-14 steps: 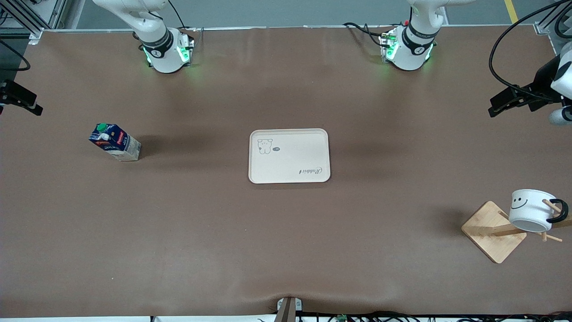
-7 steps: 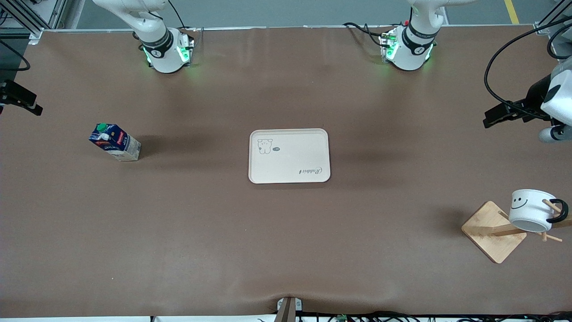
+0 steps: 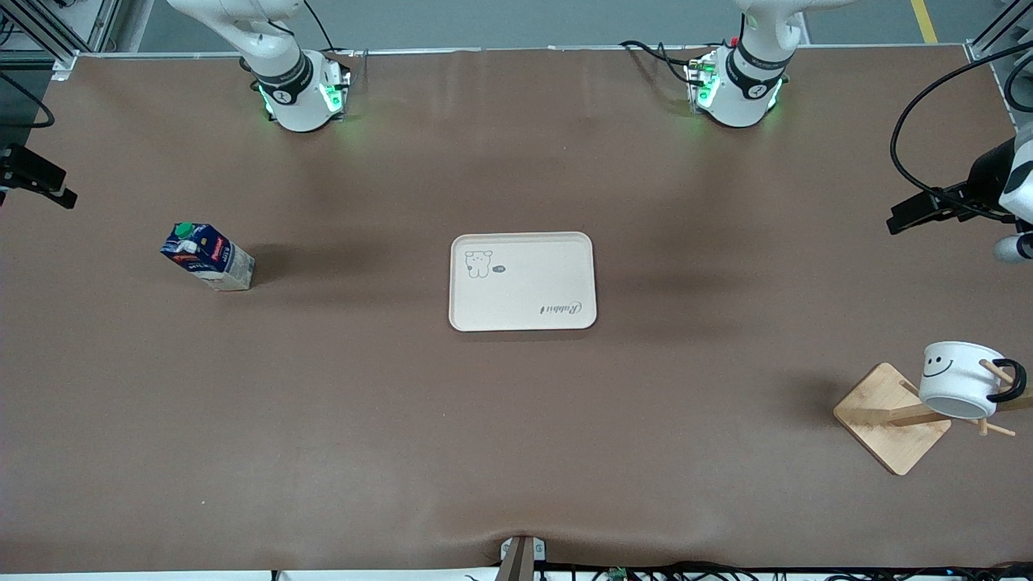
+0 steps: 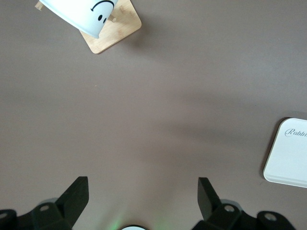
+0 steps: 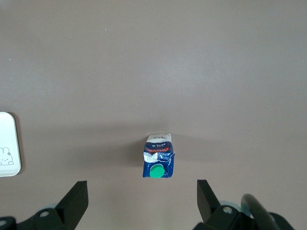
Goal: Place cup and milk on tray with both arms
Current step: 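Move the left gripper down toward the white mug on the wooden stand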
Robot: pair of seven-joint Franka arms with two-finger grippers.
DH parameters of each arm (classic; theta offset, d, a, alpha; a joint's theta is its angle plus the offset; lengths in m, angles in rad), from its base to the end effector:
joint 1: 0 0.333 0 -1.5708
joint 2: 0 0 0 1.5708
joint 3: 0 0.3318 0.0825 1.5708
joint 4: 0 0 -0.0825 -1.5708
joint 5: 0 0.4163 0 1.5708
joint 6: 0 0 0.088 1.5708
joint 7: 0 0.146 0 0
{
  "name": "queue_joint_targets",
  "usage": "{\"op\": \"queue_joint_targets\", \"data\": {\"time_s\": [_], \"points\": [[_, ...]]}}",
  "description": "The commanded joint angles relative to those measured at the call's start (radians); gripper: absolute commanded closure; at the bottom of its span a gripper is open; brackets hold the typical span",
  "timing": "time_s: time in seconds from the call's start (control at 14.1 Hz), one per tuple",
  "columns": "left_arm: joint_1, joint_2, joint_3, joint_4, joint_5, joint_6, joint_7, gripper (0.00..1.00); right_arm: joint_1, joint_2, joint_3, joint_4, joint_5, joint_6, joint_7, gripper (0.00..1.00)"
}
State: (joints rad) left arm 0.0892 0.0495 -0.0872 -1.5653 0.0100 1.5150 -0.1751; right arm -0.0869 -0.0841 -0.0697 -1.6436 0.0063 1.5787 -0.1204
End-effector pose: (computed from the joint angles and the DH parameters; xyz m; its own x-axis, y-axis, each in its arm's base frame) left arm 0.5913 0.0038 0.5705 0.9795 0.1764 -0.0969 0.1750 -0.9843 -0.0229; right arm 0.5536 -0.0880 0.6134 0.9991 -0.0361 0.0203 -0.0359 -0.9993 -0.0098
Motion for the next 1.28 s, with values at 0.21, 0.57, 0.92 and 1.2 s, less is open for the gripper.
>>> {"op": "queue_joint_targets", "data": {"time_s": [0.21, 0.57, 0.92, 1.2], "points": [[0.018, 0.013, 0.001, 0.022, -0.001, -0.025, 0.009, 0.0, -0.022, 0.003, 0.015, 0.015, 0.004, -0.013, 0.008, 0.0], [0.073, 0.012, 0.0, 0.005, 0.021, 0.039, 0.045, 0.0, -0.022, 0.004, 0.015, 0.013, 0.004, -0.014, 0.007, 0.0], [0.101, -0.011, 0.001, -0.059, 0.018, 0.091, 0.091, 0.0, -0.022, 0.004, 0.015, 0.015, 0.004, -0.014, 0.005, 0.0], [0.149, 0.01, 0.0, -0.11, 0.022, 0.174, 0.092, 0.0, -0.022, 0.004, 0.015, 0.013, 0.004, -0.014, 0.005, 0.0]]}}
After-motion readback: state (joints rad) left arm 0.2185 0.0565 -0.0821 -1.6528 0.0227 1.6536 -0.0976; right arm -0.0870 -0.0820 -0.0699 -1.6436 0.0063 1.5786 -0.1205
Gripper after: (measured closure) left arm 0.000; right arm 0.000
